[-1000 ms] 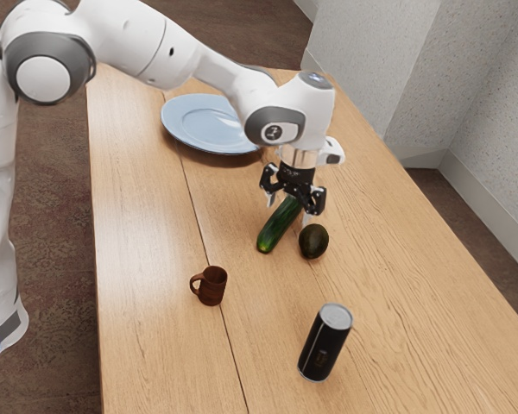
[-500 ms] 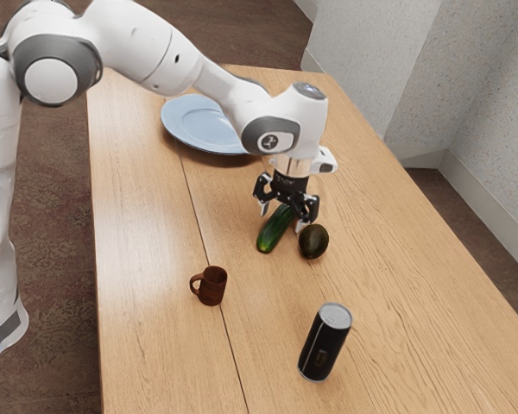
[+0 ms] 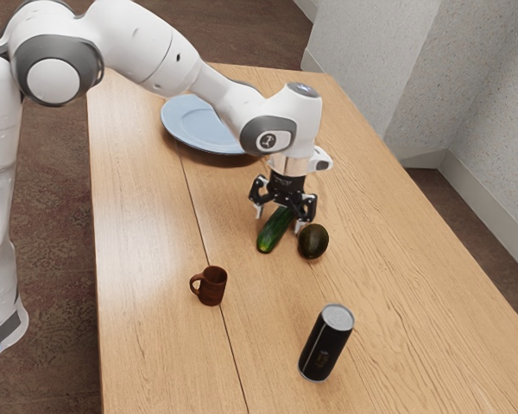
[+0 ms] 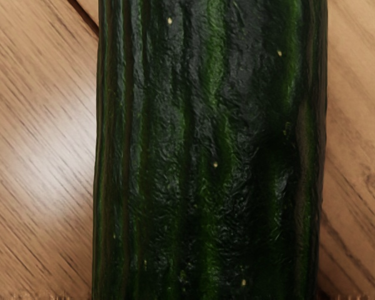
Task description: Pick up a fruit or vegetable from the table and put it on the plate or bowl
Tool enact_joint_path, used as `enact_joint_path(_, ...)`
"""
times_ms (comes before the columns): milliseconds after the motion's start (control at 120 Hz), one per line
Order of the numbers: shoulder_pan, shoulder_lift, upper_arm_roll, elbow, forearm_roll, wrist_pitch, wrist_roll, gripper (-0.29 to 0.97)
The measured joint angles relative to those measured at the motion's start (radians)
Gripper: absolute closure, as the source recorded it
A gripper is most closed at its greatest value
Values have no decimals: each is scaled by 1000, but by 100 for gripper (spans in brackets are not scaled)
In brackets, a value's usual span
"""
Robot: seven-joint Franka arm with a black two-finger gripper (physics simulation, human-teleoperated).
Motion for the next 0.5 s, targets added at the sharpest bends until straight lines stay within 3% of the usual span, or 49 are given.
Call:
enact_joint_path(225, -7, -16, 0, 0, 5, -3, -37, 40)
enact_joint_path(500, -12, -37, 0, -3, 8, -8, -104, 46)
